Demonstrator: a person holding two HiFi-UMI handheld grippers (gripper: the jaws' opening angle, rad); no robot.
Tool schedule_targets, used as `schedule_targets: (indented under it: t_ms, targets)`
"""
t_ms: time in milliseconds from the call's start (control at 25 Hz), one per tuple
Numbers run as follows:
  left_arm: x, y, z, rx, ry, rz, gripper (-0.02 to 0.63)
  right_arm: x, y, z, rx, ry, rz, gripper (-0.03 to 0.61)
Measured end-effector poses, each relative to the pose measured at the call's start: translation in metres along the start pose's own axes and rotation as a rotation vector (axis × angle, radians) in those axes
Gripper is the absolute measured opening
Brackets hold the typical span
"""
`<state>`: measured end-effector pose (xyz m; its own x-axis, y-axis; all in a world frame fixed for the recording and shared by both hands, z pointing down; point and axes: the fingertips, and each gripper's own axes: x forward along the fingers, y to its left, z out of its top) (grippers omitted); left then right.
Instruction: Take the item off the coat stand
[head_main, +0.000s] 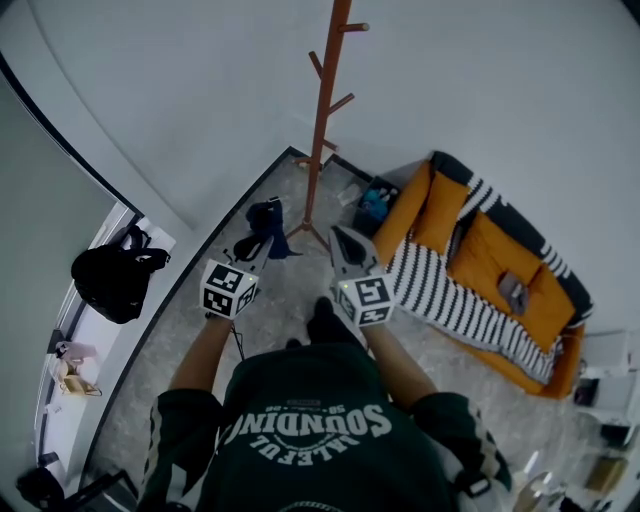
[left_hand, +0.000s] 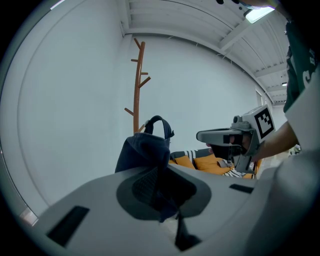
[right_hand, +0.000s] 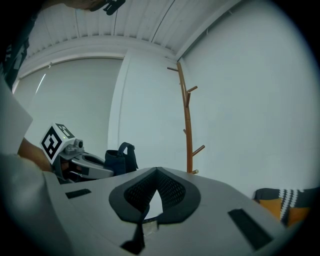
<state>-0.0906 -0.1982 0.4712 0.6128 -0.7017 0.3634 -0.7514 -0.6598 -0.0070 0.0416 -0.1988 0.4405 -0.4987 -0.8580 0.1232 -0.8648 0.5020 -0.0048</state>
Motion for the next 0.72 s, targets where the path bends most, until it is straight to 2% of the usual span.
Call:
schedule_targets:
  t_ms: [720]
  targets:
    - [-0.0004, -0.0023, -0.0052, 0.003, 0.012, -0.020, 0.018, 0.0003, 0.0036, -0.0001, -0.005, 0.023, 0.013, -0.002]
